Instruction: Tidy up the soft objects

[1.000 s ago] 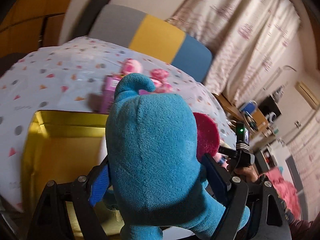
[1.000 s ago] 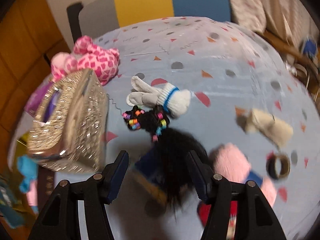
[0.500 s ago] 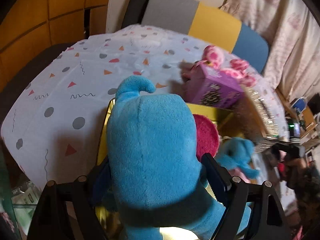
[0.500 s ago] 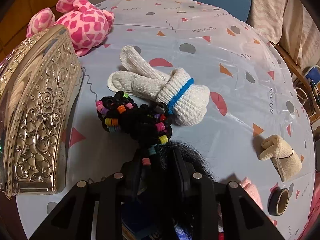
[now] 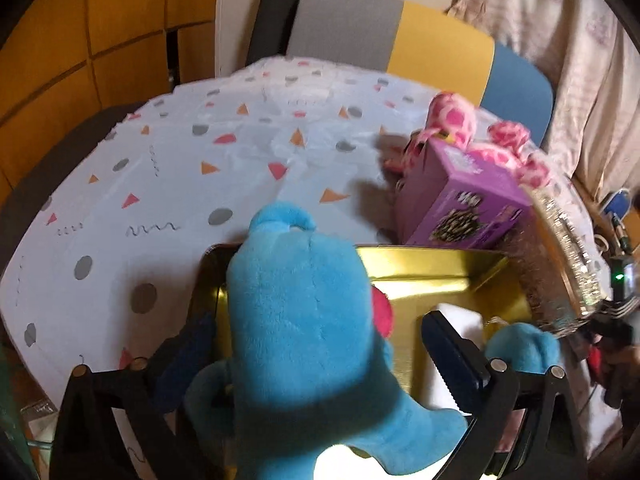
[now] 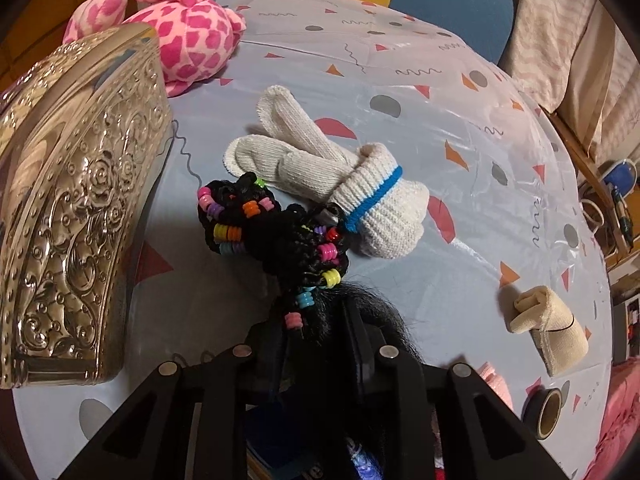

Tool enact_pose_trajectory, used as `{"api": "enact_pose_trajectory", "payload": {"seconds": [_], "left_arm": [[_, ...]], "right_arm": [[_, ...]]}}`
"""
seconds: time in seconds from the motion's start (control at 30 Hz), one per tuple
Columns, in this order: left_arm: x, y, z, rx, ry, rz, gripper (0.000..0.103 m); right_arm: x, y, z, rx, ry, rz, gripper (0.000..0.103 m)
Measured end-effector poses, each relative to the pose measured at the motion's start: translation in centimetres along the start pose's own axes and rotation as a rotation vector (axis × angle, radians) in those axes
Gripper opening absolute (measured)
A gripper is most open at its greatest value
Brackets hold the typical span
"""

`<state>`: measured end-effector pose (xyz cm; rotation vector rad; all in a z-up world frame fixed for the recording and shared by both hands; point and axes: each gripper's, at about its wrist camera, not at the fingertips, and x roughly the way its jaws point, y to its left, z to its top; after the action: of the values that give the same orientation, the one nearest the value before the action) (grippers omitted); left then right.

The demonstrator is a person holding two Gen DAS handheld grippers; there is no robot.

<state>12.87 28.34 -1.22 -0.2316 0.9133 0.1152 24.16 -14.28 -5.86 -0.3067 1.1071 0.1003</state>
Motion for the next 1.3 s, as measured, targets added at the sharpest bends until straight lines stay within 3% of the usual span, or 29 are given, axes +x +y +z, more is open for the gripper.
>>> {"api": "enact_pose_trajectory", "payload": {"seconds": [0.23,0.5,0.83,0.93,1.1,1.13,1.3], "left_arm": [[-4.9,-0.7,-1.8,-0.024,-0.103,0.024,0.103],[-9.9,-4.9,-5.9,0.061,-0.259,0.102,0.103],[-9.4,-8.1,-8.0,0.068,-0.187,0.018,0.103],[-9.6,-8.8,-8.5,0.078,-0.18,-0.002,0.103],[-9.7,-9.2,-9.1,0.076,-0.162,-0.035,0.103],[-9.7,-9.3,-9.1,0.076,-0.16,-0.039,0.103],[-10.0,-9.9,-9.6,0.093,-0.156,-0.056,0.103]], "right_arm": [[-0.7,0.3,-0.2,0.042,-0.014,-0.004,0.013],[-5.6,-2.4,-1.1,0.269,-0.092,0.179,0.008],[-11.6,-2.8,-5.8,0.384,-0.173,0.386,0.006],[-12.1,-1.2,-7.5,0.336,-0.141,0.465,0.005],[-10.3,2.2,-10.4,0.218,-0.015,0.453,0.005],[-9.9,2.2,-10.6,0.227,0.0,0.465,0.007],[-10.2,0.9,-10.7,0.276,-0.036,0.48,0.042]]}}
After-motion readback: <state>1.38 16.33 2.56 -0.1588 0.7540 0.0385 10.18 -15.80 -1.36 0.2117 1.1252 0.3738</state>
